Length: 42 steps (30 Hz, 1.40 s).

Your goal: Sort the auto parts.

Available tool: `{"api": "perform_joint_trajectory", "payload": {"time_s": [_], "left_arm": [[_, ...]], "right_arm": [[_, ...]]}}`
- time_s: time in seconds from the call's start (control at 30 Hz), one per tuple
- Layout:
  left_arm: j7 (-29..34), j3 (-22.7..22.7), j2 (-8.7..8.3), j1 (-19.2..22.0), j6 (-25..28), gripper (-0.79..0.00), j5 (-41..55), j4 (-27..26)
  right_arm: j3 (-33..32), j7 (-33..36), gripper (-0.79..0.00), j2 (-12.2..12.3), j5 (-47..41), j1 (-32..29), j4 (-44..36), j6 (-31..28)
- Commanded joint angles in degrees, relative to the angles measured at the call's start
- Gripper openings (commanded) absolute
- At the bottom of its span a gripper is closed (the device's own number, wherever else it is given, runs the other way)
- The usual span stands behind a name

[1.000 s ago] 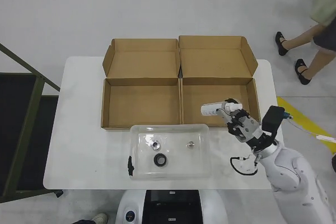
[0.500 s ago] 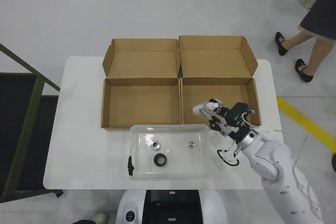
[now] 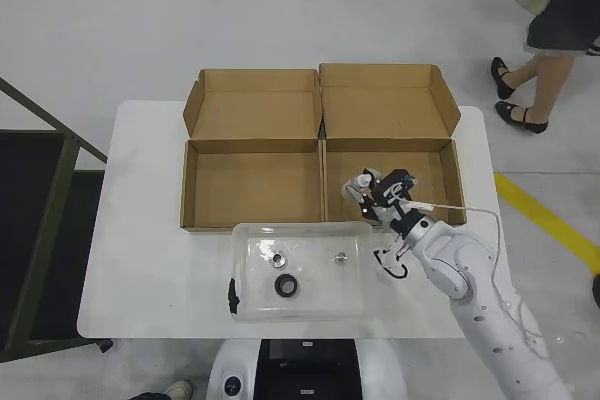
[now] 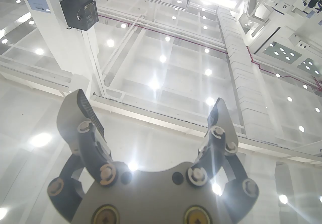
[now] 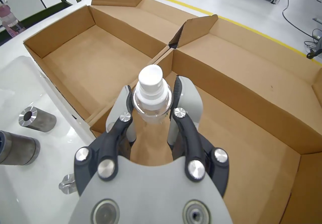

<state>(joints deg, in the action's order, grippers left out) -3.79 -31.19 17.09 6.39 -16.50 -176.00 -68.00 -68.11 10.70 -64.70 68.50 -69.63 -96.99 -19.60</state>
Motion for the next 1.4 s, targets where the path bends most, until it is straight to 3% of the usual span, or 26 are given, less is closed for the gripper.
{"api": "perform_joint_trajectory", "payload": {"time_s": [0.0, 0.1, 0.23, 0.4, 0.6, 0.63, 0.8, 0.93, 1.23, 1.37], "left_arm": [[0.0, 0.0, 0.0, 0.0, 0.0, 0.0, 0.0, 0.0], [0.0, 0.0, 0.0, 0.0, 0.0, 0.0, 0.0, 0.0], [0.0, 0.0, 0.0, 0.0, 0.0, 0.0, 0.0, 0.0], [0.0, 0.0, 0.0, 0.0, 0.0, 0.0, 0.0, 0.0], [0.0, 0.0, 0.0, 0.0, 0.0, 0.0, 0.0, 0.0], [0.0, 0.0, 0.0, 0.0, 0.0, 0.0, 0.0, 0.0], [0.0, 0.0, 0.0, 0.0, 0.0, 0.0, 0.0, 0.0], [0.0, 0.0, 0.0, 0.0, 0.0, 0.0, 0.0, 0.0], [0.0, 0.0, 0.0, 0.0, 0.0, 0.0, 0.0, 0.0], [0.0, 0.0, 0.0, 0.0, 0.0, 0.0, 0.0, 0.0]], "right_arm": [[0.61, 0.34, -0.785, -0.17, 0.54, 0.69, 0.97, 0.43], [1.41, 0.8, -0.785, -0.42, 1.25, 1.7, 2.28, 1.02], [2.2, 1.44, -0.659, -0.73, 1.56, 2.68, 3.37, 1.5], [2.75, 1.96, -0.443, -1.0, 1.69, 3.39, 4.06, 1.65], [2.87, 2.66, -0.379, -1.22, 1.51, 3.87, 4.7, 1.79], [2.82, 2.81, -0.326, -1.26, 1.43, 3.98, 4.83, 1.71], [1.97, 2.51, -0.252, -1.26, 0.33, 3.61, 3.82, 1.21], [-0.11, 1.76, -0.126, -0.95, -0.67, 1.71, 1.05, 0.49], [-6.46, 1.91, 0.0, 0.13, -3.83, -4.11, -6.8, -3.13], [-8.89, 2.69, 0.0, 0.75, -5.0, -8.63, -11.59, -6.94]]}}
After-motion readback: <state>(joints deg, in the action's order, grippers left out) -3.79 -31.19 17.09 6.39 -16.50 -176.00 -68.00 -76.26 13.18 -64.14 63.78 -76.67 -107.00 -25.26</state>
